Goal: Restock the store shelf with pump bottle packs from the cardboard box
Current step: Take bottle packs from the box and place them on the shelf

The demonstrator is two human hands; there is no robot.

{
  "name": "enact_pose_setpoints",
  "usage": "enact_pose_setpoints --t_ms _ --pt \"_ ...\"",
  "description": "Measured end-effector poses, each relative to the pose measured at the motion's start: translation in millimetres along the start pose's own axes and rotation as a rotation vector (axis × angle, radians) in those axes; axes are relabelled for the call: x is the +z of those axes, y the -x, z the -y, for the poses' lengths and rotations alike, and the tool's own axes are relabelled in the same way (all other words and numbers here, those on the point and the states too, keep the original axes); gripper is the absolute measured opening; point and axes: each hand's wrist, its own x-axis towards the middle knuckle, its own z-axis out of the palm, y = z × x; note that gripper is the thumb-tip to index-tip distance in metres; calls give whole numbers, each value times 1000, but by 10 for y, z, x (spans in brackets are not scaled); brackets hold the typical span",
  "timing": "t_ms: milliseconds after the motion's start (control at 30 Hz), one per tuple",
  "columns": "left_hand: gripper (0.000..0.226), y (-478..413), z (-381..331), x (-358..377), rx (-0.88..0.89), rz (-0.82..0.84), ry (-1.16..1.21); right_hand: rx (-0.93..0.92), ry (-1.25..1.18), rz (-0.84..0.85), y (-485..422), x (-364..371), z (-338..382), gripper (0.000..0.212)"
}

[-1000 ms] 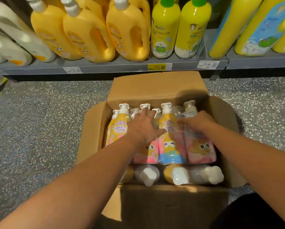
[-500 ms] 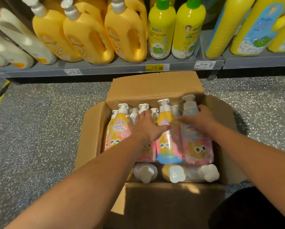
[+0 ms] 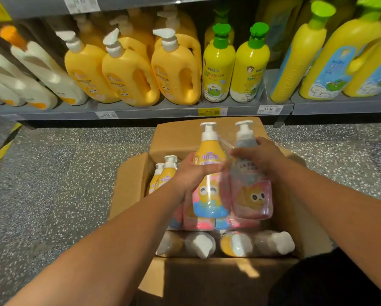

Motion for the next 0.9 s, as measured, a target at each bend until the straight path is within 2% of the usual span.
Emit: enact_pose_setpoints --t_ms 67,167,333,400,467,533,633,767,900 --pt "40 30 -32 -108 6 -36 35 27 -34 49 13 87 58 37" --pt "34 103 -185 -268 32 -69 72 76 -64 153 46 204 198 41" --pt "50 438 -645 -509 12 -61 118 146 -251 298 336 163 567 47" --pt "43 629 -849 -575 -10 -40 141 195 -325 347 535 150 745 48" --pt "30 820 -1070 -618 -21 -45 171 251 -325 397 769 199 954 36" --pt "29 1004 -1326 -657 -33 -68 169 259 -311 399 967 247 1189 37" --pt "47 1273 -1736 -688 -50 -40 140 235 -304 373 1235 225 1594 40" --pt "37 1726 -2288 -620 -69 -35 134 229 -300 318 1642 103 2134 48" --pt "63 2124 -2783 -523 -77 -16 121 202 -301 270 2002 -47 2672 41"
